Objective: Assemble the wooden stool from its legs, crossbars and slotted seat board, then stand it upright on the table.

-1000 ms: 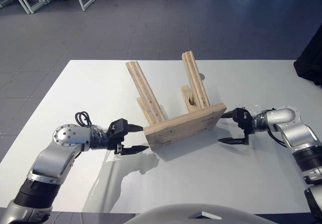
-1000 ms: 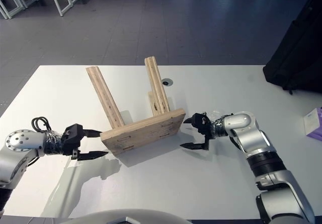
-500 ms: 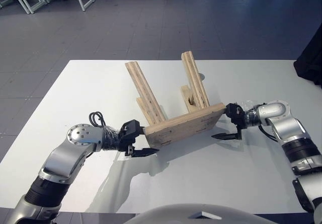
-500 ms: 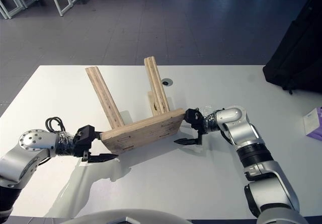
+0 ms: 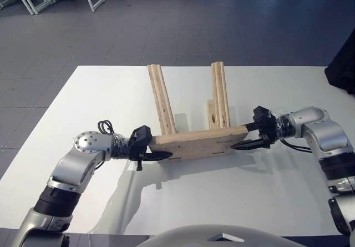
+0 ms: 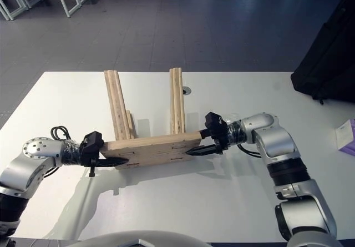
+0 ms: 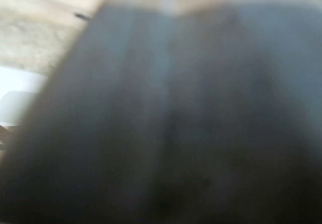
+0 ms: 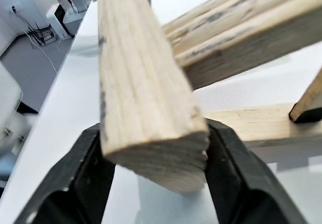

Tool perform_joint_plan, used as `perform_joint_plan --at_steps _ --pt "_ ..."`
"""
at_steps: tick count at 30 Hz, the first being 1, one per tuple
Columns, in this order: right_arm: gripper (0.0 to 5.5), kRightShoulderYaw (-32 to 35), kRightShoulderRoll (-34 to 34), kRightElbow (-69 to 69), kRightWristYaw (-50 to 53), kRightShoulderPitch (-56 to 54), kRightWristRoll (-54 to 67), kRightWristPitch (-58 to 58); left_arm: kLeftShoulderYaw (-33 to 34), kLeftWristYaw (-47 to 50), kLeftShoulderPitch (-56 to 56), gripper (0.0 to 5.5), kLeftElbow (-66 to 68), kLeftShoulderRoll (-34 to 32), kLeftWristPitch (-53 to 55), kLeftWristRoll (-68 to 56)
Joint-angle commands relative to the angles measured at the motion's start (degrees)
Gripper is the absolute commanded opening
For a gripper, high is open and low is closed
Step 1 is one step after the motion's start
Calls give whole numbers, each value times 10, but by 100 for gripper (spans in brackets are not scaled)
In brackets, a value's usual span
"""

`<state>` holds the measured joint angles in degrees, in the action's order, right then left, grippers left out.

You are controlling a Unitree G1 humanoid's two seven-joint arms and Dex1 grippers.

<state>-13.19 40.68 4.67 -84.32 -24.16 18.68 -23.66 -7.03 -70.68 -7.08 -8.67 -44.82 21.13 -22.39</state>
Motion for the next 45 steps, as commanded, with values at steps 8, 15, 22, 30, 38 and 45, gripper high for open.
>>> perform_joint_plan --at_steps 8,15,22,30,38,45 --pt "141 -10 -14 -55 92 73 1 -25 51 -9 -40 152 -2 0 92 -70" --pt "141 69 -15 -301 210 27 177 -422 63 40 -81 152 -100 -54 292 -109" --pt "141 171 -46 -293 196 -82 309 -675 115 -65 -120 152 -155 -86 453 -307" --pt "141 -63 125 5 203 -224 774 -688 112 -58 -247 152 37 -45 692 -439" --pt "141 -269 68 337 252 -370 907 -688 -8 4 -350 152 295 -24 714 -499" --pt "141 -205 -71 663 341 -417 849 -688 -45 53 -452 244 541 54 714 -425"
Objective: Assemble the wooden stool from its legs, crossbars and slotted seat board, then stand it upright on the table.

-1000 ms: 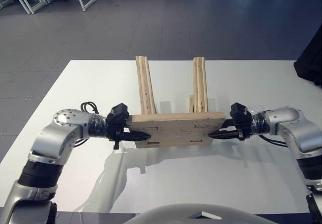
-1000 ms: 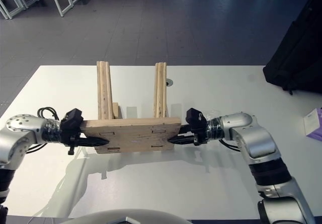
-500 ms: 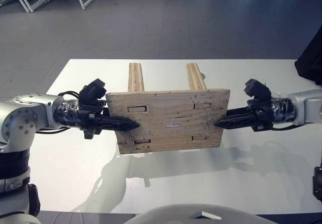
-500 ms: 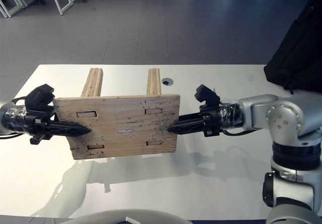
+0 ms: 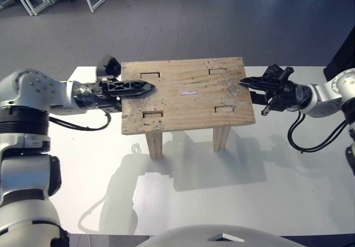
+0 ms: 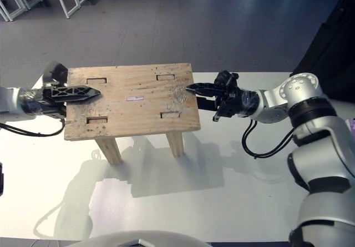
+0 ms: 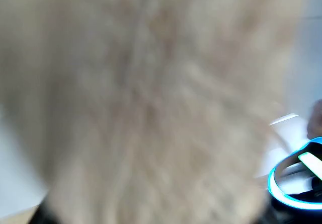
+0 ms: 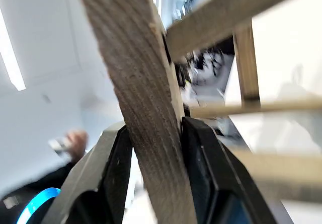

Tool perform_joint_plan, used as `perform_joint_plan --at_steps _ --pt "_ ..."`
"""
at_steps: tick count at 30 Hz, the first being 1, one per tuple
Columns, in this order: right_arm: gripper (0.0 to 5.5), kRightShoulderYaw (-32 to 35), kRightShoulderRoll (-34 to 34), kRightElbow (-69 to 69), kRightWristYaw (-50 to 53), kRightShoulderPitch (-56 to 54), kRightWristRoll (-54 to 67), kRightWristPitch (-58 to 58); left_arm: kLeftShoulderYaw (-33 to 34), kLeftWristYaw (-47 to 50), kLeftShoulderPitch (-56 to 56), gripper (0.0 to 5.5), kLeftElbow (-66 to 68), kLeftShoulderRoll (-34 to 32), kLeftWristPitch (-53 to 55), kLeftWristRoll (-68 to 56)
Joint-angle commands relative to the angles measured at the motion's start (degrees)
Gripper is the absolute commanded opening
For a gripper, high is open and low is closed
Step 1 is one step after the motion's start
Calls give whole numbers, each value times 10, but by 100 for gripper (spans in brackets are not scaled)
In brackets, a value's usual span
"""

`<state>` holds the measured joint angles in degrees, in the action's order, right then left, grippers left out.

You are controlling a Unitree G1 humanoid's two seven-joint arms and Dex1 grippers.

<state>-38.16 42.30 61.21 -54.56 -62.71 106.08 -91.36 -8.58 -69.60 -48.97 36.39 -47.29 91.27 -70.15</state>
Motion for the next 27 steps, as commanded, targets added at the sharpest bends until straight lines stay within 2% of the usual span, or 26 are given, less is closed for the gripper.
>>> perform_joint_plan --at_steps 1,2,4,7,13,17,23,27 --pt "141 70 -100 129 57 -38 -41 -11 -20 44 -48 266 125 90 12 69" --pt "178 96 -109 153 69 -43 -59 -11 -7 47 -60 279 157 99 6 90" --pt "214 148 -120 184 92 -51 -94 -11 14 42 -74 309 196 105 -2 124" --pt "281 226 -113 219 115 -61 -147 -11 29 12 -78 371 200 92 7 146" --pt "379 368 -78 259 145 -69 -251 -11 50 -48 -98 373 217 53 10 180" --pt "467 450 -51 277 155 -64 -323 -11 53 -90 -101 373 228 22 -7 218" --pt "473 555 -23 289 149 -54 -415 -11 52 -153 -97 373 255 -13 -50 275" --pt "473 600 -27 166 125 18 -417 -10 83 -173 -74 373 267 -37 -134 309"
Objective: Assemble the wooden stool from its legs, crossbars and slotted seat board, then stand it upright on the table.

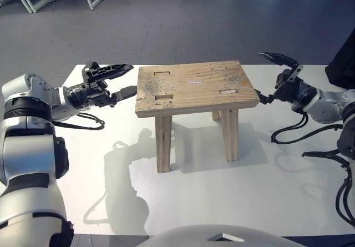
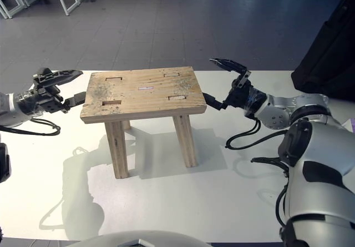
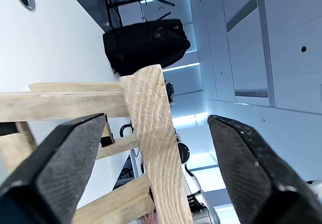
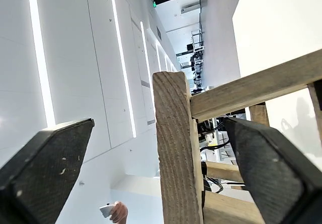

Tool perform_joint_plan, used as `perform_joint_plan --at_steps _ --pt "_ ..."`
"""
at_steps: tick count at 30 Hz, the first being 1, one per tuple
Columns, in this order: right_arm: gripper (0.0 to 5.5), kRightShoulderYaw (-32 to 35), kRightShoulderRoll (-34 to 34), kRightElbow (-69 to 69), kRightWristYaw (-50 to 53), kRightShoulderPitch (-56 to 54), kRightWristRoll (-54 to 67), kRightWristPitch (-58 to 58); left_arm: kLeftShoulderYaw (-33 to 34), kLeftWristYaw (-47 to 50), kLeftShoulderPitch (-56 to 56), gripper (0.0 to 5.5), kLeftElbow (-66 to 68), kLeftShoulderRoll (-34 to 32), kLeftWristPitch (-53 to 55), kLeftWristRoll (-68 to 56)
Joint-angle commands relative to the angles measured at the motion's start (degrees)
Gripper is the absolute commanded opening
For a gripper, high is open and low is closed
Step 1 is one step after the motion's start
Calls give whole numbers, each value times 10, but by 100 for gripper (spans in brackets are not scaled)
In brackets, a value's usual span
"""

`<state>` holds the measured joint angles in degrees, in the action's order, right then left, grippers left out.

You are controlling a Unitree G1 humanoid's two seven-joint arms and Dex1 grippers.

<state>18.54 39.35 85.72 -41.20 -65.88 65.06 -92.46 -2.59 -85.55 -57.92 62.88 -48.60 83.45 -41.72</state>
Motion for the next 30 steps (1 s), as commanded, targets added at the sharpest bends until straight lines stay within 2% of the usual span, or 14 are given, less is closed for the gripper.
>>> perform_joint_plan --at_steps 1,3,4,5,6,7,9,11,14,16,21,30 --pt "473 61 -13 -150 -17 84 5 34 31 -4 27 373 -8 -22 -78 32" --pt "473 156 -71 -321 -6 156 48 156 81 59 74 373 -83 4 -164 30" --pt "473 179 -114 -443 18 201 31 253 141 157 89 373 -101 41 -248 20" --pt "473 167 -150 -554 57 244 -24 353 211 273 104 373 -126 89 -324 1" --pt "473 130 -174 -648 100 287 -102 447 251 369 130 373 -177 135 -395 7" --pt "473 94 -197 -714 158 321 -179 526 266 449 165 373 -247 182 -451 30" --pt "473 46 -225 -767 278 373 -280 577 234 601 248 373 -387 255 -582 143" --pt "473 15 -241 -790 316 406 -334 612 198 697 295 373 -445 289 -649 221" --pt "473 -88 -214 -801 353 439 -482 688 182 747 309 373 -458 323 -667 245" --pt "473 -110 -228 -797 371 444 -519 715 151 751 312 373 -467 321 -681 278" --pt "473 -132 -266 -785 396 456 -562 755 120 765 303 373 -464 323 -708 327" --pt "473 -117 -274 -777 407 456 -582 761 109 762 282 373 -460 333 -707 334"
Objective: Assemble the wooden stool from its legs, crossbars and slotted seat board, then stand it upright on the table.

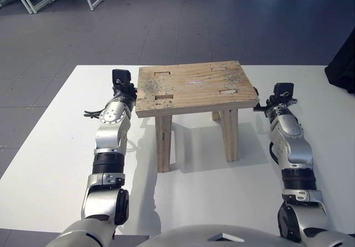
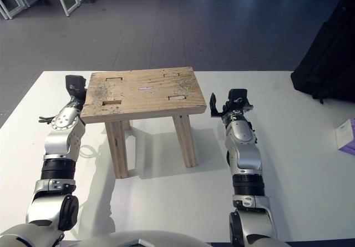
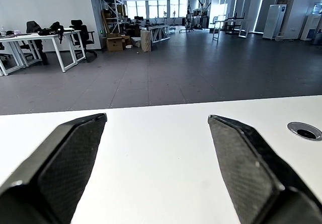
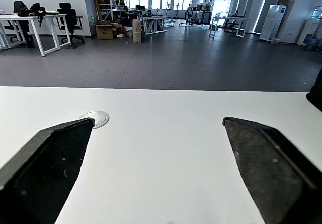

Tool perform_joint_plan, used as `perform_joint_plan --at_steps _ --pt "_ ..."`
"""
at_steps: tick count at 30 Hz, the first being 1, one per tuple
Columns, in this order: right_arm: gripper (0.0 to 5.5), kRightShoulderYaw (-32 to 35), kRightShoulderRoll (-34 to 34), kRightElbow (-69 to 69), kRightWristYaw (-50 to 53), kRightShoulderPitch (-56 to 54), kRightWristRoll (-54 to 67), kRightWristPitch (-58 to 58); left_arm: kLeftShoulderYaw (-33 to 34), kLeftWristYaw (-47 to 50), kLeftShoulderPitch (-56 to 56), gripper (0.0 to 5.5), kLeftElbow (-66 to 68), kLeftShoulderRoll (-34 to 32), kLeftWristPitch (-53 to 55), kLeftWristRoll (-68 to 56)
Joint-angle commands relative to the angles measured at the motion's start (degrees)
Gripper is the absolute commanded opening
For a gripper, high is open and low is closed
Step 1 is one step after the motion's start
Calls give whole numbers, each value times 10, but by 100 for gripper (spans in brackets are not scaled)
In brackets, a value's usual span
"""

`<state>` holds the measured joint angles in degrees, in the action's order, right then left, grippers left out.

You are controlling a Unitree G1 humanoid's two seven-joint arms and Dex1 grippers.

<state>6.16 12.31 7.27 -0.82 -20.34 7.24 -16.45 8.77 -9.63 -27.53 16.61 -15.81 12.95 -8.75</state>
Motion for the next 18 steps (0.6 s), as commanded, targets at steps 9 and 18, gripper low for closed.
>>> perform_joint_plan --at_steps 9,18 --pt "473 -10 -15 17 -4 -25 -14 -10 13 7 -3 373 -41 10 24 -11" --pt "473 -13 -17 12 -8 -22 -16 -14 11 16 -11 373 -42 22 28 -5"
